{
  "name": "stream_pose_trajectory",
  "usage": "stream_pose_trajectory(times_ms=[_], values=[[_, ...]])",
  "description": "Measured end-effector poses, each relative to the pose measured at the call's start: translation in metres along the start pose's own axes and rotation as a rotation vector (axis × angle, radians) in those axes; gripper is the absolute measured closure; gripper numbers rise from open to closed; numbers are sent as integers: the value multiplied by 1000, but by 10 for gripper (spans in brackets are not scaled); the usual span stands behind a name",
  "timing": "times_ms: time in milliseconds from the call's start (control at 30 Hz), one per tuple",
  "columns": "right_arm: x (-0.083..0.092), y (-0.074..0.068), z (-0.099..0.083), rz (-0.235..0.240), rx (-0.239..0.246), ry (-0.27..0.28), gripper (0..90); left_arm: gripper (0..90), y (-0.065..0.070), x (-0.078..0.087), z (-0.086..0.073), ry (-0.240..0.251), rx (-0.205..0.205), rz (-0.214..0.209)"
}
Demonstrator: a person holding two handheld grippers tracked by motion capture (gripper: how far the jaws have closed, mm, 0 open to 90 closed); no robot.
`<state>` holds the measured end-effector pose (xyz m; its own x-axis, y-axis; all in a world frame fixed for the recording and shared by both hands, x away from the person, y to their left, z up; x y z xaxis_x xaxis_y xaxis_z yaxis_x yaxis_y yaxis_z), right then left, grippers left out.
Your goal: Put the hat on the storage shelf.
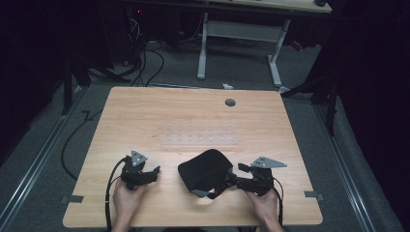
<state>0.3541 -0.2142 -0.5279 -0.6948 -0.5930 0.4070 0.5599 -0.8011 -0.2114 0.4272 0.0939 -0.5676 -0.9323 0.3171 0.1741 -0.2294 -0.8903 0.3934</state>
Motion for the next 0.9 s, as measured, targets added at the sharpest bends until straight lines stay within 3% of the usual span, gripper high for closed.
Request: stream_pose_trajectory(times_ms=[533, 900], values=[[-22, 2, -7, 11, -11, -35, 456, 282, 1, 0, 0, 0, 1, -3], [-31, 0, -14, 25, -5, -99, 551, 278, 1, 1, -1, -2, 0, -8]])
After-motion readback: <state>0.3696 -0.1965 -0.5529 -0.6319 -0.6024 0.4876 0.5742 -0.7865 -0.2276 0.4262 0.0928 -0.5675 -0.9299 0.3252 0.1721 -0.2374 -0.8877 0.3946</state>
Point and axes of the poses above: each handheld gripper's, and its own axes: x roughly backward along the jaws, z roughly out of its top, y roughly to its right, the point moved 6 cm from there along -x, roughly forward along the jaws, and after that the axes turned 11 degrees about y, right-handed, at the moved point
